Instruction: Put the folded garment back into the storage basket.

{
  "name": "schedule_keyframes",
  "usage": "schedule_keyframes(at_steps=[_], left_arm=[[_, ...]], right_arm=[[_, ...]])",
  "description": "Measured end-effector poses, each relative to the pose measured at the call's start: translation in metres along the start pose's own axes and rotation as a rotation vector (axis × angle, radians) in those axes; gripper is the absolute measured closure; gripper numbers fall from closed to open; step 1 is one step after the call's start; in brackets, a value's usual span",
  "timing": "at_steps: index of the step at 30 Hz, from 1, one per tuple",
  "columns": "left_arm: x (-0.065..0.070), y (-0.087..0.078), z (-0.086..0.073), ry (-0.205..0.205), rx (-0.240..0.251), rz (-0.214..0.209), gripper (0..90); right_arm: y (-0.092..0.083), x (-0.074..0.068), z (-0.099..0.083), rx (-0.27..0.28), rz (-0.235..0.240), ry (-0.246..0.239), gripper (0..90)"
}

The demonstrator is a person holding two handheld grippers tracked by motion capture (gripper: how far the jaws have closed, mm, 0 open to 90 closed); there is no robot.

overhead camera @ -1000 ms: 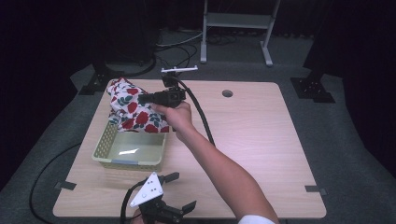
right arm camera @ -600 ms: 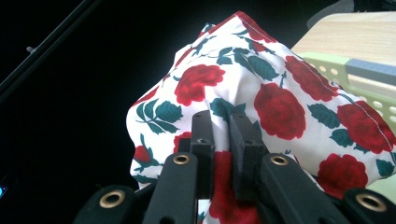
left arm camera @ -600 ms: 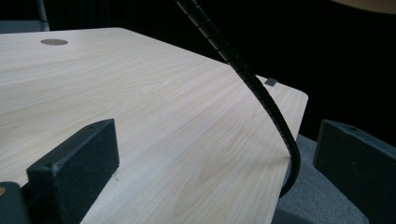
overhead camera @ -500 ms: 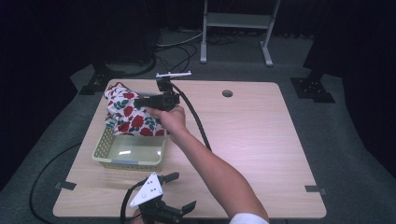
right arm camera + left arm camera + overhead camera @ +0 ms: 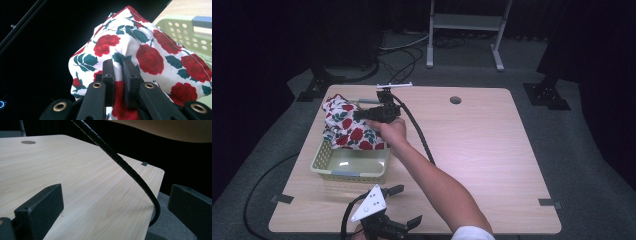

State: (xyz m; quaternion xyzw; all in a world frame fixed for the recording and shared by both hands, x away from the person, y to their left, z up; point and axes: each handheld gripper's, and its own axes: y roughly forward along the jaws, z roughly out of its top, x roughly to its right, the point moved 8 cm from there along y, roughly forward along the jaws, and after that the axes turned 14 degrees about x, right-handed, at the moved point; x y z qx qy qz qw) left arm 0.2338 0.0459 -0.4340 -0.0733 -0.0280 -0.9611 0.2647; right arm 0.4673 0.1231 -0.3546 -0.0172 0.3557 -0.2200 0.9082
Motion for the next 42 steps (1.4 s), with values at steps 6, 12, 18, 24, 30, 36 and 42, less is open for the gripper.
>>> schedule_keyframes(at_steps=[6, 12, 18, 24, 30, 36, 42], left_arm=[[0.000, -0.001, 0.000, 0.003, -0.004, -0.002, 0.0], [-0.001, -0.001, 0.000, -0.003, -0.004, -0.001, 0.0], [-0.001, -0.001, 0.000, -0.005, -0.001, -0.002, 0.0], [0.000, 0.000, 0.000, -0.007, -0.001, -0.003, 0.0], [0.000, -0.001, 0.000, -0.007, 0.000, -0.003, 0.0], [0.000, 0.000, 0.000, -0.007, 0.000, -0.005, 0.0], [0.000, 0.000, 0.000, -0.008, -0.001, -0.004, 0.0]], right_arm=[[0.005, 0.004, -0.006, -0.002, -0.002, 0.011, 81.2], [0.008, 0.008, -0.010, -0.002, -0.004, 0.024, 81.2], [0.009, 0.014, -0.014, -0.009, -0.011, 0.033, 81.1], [0.010, 0.017, -0.017, -0.009, -0.017, 0.042, 81.1], [0.011, 0.021, -0.021, -0.011, -0.021, 0.048, 81.1], [0.012, 0.023, -0.024, -0.015, -0.024, 0.051, 81.1], [0.012, 0.026, -0.027, -0.021, -0.038, 0.050, 81.0]])
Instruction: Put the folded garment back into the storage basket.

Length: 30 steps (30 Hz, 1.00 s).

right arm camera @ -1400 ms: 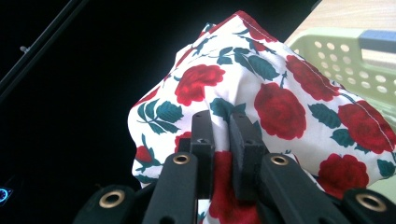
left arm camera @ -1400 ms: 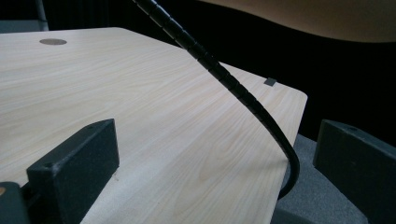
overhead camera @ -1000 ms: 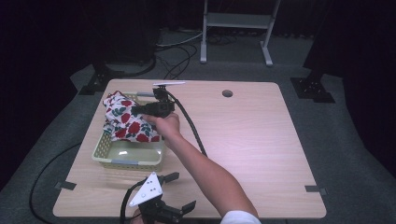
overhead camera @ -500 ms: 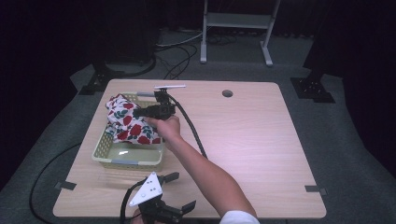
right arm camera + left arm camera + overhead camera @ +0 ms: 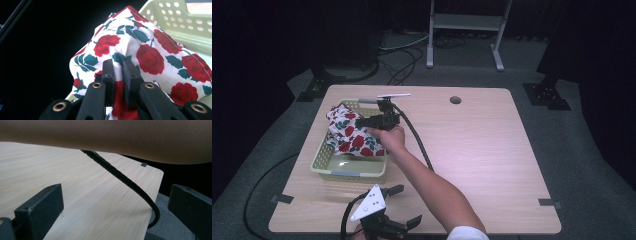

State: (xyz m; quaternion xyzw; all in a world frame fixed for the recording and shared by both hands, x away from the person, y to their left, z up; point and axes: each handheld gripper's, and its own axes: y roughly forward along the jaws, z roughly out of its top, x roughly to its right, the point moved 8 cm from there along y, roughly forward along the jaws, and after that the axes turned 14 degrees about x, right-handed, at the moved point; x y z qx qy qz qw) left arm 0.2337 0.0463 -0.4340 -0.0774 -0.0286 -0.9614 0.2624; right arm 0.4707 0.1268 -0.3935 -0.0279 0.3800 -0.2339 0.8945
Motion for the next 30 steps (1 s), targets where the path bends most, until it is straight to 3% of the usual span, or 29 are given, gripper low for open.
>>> schedule_keyframes(at_steps=[21, 30], left_arm=[[0.0016, 0.0002, 0.0001, 0.001, 0.000, -0.003, 0.0], [0.0023, 0.0003, 0.0002, 0.002, 0.001, -0.005, 0.0]], right_arm=[[0.0019, 0.0045, -0.0068, -0.020, -0.025, -0.002, 80.7], [0.0022, 0.0043, -0.0089, -0.026, -0.025, 0.021, 79.9]])
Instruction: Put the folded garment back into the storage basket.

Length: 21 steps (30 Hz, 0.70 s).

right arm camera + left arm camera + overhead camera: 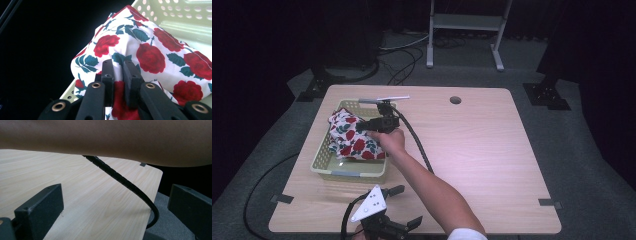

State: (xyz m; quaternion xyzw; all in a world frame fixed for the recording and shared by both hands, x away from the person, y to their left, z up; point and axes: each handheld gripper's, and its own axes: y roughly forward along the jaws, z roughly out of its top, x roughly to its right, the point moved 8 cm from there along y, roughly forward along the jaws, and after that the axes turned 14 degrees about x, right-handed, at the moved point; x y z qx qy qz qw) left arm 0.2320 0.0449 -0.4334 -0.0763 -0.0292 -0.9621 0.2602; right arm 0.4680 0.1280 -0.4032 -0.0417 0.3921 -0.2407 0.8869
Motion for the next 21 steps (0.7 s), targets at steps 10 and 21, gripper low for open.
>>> schedule_keyframes(at_steps=[10, 21], left_arm=[[0.000, 0.000, 0.000, 0.000, 0.000, 0.000, 0.0], [0.000, 0.000, 0.000, 0.007, -0.004, 0.003, 0.0]], right_arm=[[-0.005, -0.001, 0.003, 0.000, 0.014, 0.009, 66.8], [-0.011, -0.009, 0.002, -0.029, 0.054, -0.023, 44.2]])
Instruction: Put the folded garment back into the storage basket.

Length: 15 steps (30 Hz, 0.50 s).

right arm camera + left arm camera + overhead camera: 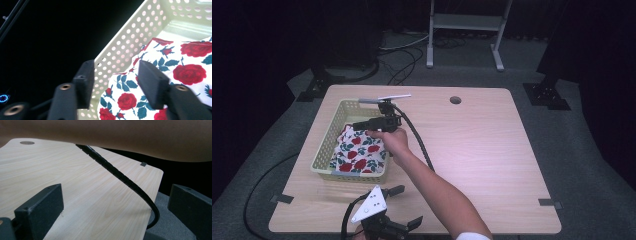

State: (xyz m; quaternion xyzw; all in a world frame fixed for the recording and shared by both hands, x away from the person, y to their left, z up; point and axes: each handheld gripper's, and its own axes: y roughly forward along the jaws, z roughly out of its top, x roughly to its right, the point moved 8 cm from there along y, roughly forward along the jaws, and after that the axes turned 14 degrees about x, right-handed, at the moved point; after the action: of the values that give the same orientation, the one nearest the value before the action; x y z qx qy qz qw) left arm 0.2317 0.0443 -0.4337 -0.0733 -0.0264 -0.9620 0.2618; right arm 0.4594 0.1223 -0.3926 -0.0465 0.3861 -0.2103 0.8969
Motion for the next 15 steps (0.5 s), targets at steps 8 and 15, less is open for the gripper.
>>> schedule_keyframes(at_steps=[8, 15], left_arm=[[0.0010, 0.0011, -0.0011, 0.008, -0.006, -0.002, 0.0], [0.0002, 0.0025, -0.0019, 0.017, -0.008, 0.001, 0.0]], right_arm=[[-0.0049, -0.0035, -0.0032, -0.030, 0.001, -0.023, 27.3], [-0.0102, -0.0076, -0.0028, -0.034, 0.007, -0.023, 20.9]])
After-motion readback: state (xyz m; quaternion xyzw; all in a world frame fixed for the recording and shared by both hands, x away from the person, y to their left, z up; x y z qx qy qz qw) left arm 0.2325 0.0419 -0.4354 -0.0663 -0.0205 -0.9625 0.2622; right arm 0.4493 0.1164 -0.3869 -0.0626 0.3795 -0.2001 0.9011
